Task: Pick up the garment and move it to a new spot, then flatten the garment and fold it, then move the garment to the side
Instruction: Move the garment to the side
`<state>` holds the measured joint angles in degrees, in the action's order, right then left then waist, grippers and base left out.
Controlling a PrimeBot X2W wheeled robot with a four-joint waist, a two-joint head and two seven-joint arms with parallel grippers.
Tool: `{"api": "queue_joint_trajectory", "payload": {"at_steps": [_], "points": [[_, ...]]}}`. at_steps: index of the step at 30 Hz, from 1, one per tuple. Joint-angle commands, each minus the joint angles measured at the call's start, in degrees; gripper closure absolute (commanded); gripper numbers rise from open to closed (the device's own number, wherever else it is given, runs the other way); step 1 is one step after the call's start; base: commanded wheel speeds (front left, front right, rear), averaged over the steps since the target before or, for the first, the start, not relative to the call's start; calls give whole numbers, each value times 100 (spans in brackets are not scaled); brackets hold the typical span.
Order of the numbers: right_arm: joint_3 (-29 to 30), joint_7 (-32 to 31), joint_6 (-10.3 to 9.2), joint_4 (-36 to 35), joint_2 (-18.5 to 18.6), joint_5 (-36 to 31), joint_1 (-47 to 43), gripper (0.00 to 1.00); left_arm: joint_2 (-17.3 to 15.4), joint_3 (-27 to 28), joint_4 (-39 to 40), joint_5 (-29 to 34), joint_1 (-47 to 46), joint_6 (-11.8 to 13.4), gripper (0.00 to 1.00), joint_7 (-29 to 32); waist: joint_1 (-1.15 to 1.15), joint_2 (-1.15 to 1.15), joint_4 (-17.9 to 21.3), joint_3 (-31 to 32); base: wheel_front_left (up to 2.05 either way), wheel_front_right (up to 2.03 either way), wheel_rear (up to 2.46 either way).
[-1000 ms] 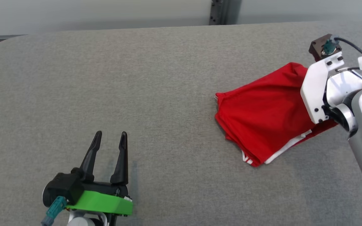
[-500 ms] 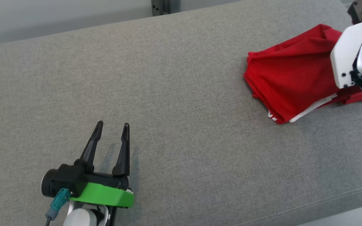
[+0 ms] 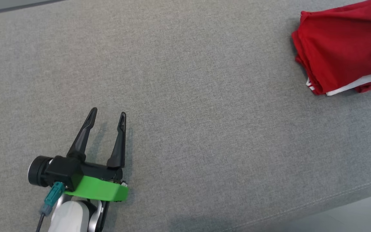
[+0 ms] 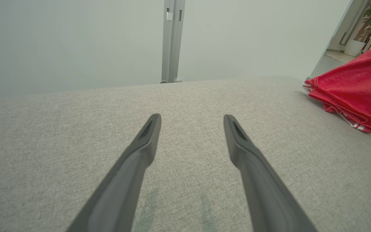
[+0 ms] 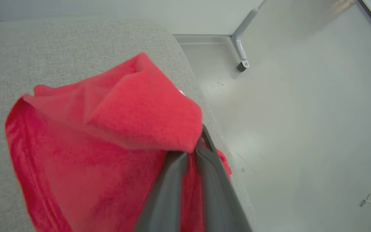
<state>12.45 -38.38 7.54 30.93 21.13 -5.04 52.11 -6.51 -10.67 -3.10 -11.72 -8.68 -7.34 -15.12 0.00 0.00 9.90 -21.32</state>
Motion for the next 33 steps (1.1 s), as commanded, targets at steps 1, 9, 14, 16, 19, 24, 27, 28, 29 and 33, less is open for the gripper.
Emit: {"api": "queue_joint_trajectory", "payload": {"at_steps": [1, 9, 14, 16, 19, 24, 27, 28, 29, 33], "points": [[158, 96, -11, 52, 11, -146, 58, 100, -64, -31, 33, 18, -142, -22, 0, 2, 0, 0, -1, -175, 0, 0, 0], [1023, 870, -11, 284, 59, -868, 2, 100, -263, -261, 177, 44, -530, -20, 0, 3, 0, 0, -112, -595, 0, 0, 0], [1157, 1407, -11, 530, 157, -1273, -25, 100, -359, -341, 256, 87, -633, -20, 0, 2, 0, 0, -208, -757, 0, 0, 0], [1168, 1656, -12, 614, 210, -1433, 41, 100, -392, -363, 290, 82, -633, -21, 0, 2, 0, 0, -244, -804, 0, 0, 0], [1210, 2015, -12, 707, 256, -1640, 128, 100, -453, -384, 335, 91, -545, -21, 0, 2, 0, 0, -295, -865, 0, 0, 0], [1418, 2444, -12, 809, 252, -1966, 277, 61, -491, -386, 379, 112, -450, -21, 0, 2, 0, 0, -344, -936, 0, 0, 0], [1602, 2508, -12, 939, 188, -2133, 335, 0, -488, -436, 365, 96, -466, -21, 0, 2, 0, 0, -358, -958, 0, 0, 0], [1676, 2552, -12, 964, 168, -2195, 333, 0, -476, -458, 368, 71, -495, -21, 0, 2, 0, 0, -364, -956, 0, 0, 0], [1759, 2590, -11, 990, 147, -2248, 310, 0, -456, -475, 379, 25, -524, -21, 0, 2, 0, 0, -369, -941, 0, 0, 0], [2209, 2979, -12, 987, 43, -2291, 155, 0, -480, -654, 425, -260, -532, -21, 0, 2, 0, 0, -406, -766, 0, 0, 0]]}}
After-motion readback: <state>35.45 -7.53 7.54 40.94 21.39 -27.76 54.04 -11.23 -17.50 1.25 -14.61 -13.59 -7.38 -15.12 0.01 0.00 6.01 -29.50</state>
